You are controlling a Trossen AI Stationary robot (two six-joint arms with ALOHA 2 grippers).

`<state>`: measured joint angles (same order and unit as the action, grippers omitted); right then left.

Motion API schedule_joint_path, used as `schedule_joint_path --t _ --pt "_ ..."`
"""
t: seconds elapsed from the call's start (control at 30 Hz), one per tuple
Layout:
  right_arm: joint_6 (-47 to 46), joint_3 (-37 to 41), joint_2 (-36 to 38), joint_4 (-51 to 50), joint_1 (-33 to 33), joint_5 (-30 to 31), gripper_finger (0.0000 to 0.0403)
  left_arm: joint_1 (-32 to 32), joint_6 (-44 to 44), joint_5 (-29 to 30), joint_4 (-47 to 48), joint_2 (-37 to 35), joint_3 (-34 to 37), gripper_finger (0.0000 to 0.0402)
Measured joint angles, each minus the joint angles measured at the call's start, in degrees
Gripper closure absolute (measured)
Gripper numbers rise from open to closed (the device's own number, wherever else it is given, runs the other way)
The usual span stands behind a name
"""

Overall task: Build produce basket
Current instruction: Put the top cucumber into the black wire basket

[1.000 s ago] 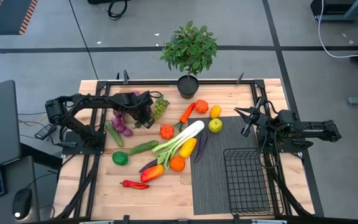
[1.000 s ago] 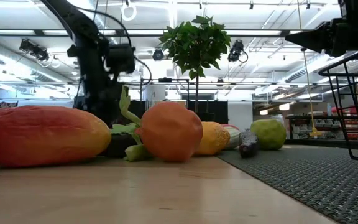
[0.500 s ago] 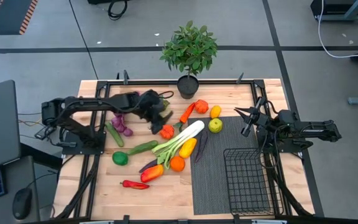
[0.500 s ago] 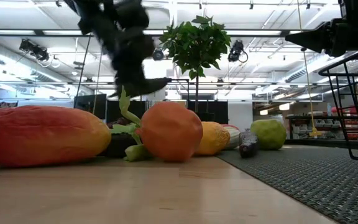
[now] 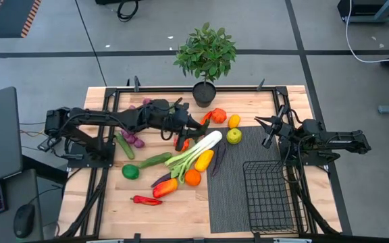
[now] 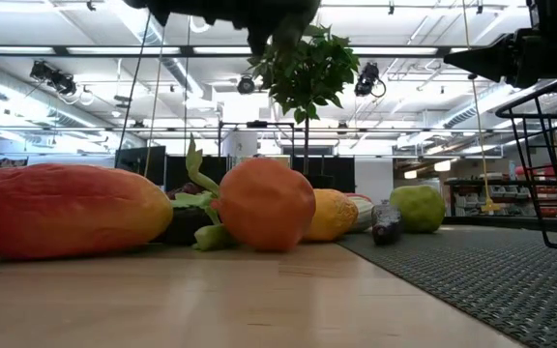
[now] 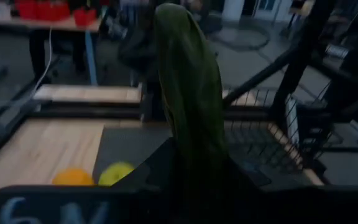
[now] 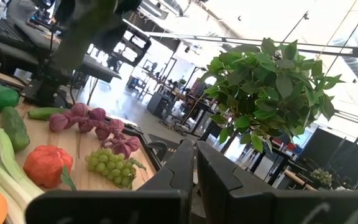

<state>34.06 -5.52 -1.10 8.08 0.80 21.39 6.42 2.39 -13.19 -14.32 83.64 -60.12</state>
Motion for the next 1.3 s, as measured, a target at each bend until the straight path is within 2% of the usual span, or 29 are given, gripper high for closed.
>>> schedule_joint_path --t 0.5,0.9,1.03,1.3 --pt "0.0 0.0 0.0 0.0 0.0 0.0 0.0376 -2.6 4.8 -0.1 -11.3 4.3 0.0 0.0293" --pt "0.0 0.0 0.0 0.0 0.0 0.0 0.0376 -4.6 8.2 -0.3 -15.7 6.6 0.0 0.0292" --pt "0.0 0.0 0.0 0.0 0.0 0.0 0.0376 -5.6 9.1 -0.2 -15.6 9.8 -2.6 0.0292" --pt "0.0 0.0 0.0 0.0 0.0 0.0 0.0376 -7.7 7.0 -0.3 -11.6 18.2 -13.2 0.0292"
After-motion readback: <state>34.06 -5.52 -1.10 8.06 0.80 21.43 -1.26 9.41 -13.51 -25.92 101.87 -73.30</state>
